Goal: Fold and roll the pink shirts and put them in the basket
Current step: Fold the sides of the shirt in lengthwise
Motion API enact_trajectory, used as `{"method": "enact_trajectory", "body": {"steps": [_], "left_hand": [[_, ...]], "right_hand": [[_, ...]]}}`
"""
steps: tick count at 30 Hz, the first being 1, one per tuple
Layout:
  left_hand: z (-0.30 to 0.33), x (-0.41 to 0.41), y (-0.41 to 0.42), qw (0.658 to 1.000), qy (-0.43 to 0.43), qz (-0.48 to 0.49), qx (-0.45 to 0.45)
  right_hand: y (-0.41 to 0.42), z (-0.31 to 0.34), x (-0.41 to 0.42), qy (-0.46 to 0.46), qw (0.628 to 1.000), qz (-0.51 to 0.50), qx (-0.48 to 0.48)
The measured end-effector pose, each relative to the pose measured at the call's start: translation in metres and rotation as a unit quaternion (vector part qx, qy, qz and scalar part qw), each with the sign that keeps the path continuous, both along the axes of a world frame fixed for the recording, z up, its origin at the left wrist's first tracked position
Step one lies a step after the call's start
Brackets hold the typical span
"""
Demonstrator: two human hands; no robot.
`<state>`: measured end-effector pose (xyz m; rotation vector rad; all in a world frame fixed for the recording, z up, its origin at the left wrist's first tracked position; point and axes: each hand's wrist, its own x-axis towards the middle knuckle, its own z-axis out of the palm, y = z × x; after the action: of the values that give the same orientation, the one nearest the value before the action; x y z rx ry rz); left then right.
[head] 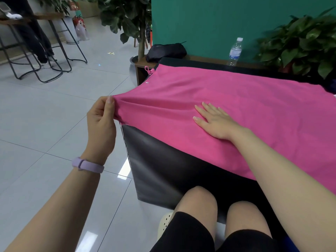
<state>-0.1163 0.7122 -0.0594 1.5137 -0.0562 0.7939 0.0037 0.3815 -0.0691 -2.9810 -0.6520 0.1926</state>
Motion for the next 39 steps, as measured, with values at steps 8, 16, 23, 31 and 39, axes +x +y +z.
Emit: {"method": "enact_trajectory", "body": {"steps": [8,16,23,31,39], "left_hand": [[-0.028,0.004,0.004,0.997,0.075,-0.018,0.011],[-0.071,-0.011,0.027,0.988,0.156,0.009,0.003],[-0.098,-0.014,0.017,0.979,0.178,0.052,-0.086],[-0.145,-0.036,-0.138,0.777,0.285,-0.216,-0.519],[-0.122,-0.03,-0.244,0.754,0.29,-0.392,-0.439]], "right_hand": [[-0.001,0.0,-0.003,-0.017,1.0,-0.001,0.006],[0.0,-0.001,-0.004,-0.019,1.0,-0.007,0.008],[0.0,-0.002,-0.005,-0.025,1.0,-0.009,0.008],[0.002,0.004,-0.014,-0.035,0.999,-0.018,0.025],[-0.076,0.025,-0.035,-0.036,0.994,-0.1,0.011]]}}
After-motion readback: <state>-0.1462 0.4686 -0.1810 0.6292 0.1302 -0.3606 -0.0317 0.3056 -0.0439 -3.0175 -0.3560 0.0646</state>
